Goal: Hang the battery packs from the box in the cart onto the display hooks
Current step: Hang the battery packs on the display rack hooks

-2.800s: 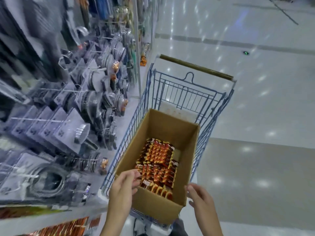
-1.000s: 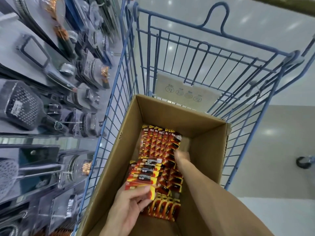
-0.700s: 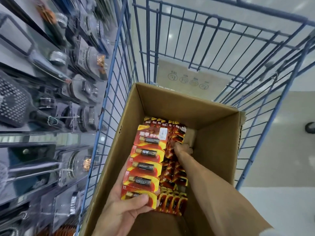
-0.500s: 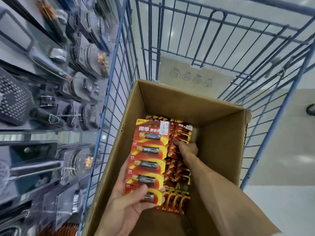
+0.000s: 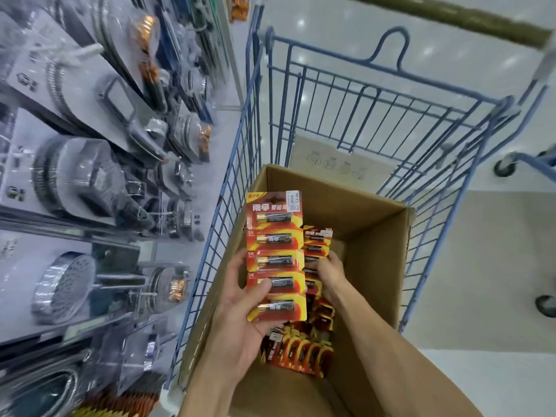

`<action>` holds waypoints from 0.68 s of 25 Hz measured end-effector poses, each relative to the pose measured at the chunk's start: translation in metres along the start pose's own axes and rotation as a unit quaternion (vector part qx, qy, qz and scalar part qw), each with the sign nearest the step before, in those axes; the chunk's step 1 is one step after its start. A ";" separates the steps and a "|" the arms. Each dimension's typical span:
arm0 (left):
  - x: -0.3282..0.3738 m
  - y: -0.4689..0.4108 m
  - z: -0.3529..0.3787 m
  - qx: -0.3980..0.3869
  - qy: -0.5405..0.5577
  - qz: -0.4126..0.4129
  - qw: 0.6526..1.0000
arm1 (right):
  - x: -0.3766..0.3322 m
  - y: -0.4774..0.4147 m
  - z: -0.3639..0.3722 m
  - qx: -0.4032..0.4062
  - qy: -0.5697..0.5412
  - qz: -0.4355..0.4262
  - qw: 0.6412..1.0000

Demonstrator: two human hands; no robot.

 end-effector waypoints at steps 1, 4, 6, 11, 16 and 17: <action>0.005 0.006 0.000 -0.003 -0.006 0.012 1.000 | -0.008 0.019 -0.007 -0.018 -0.038 -0.003 0.999; 0.024 0.030 -0.002 -0.016 -0.006 0.036 0.999 | -0.035 0.092 -0.038 -0.082 -0.129 -0.025 0.988; 0.035 0.047 -0.004 -0.029 0.000 0.050 0.998 | -0.047 0.140 -0.065 -0.119 -0.160 -0.059 0.978; 0.053 0.104 -0.007 -0.055 0.015 0.094 0.994 | -0.062 0.253 -0.124 -0.153 -0.154 -0.160 0.963; 0.055 0.183 -0.026 -0.050 0.058 0.178 0.981 | -0.067 0.328 -0.153 -0.254 -0.109 -0.230 0.933; 0.050 0.200 -0.033 -0.035 0.071 0.199 0.977 | -0.066 0.339 -0.156 -0.277 -0.093 -0.245 0.924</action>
Point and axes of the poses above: each hand's wrist, its own y-axis away from the middle knuckle, its own z-axis out of the palm, x = y × z, the point moved 3 cm from there along -y, towards the middle knuckle, and after that the axes turned 14 degrees about x, right-handed, at the moved point
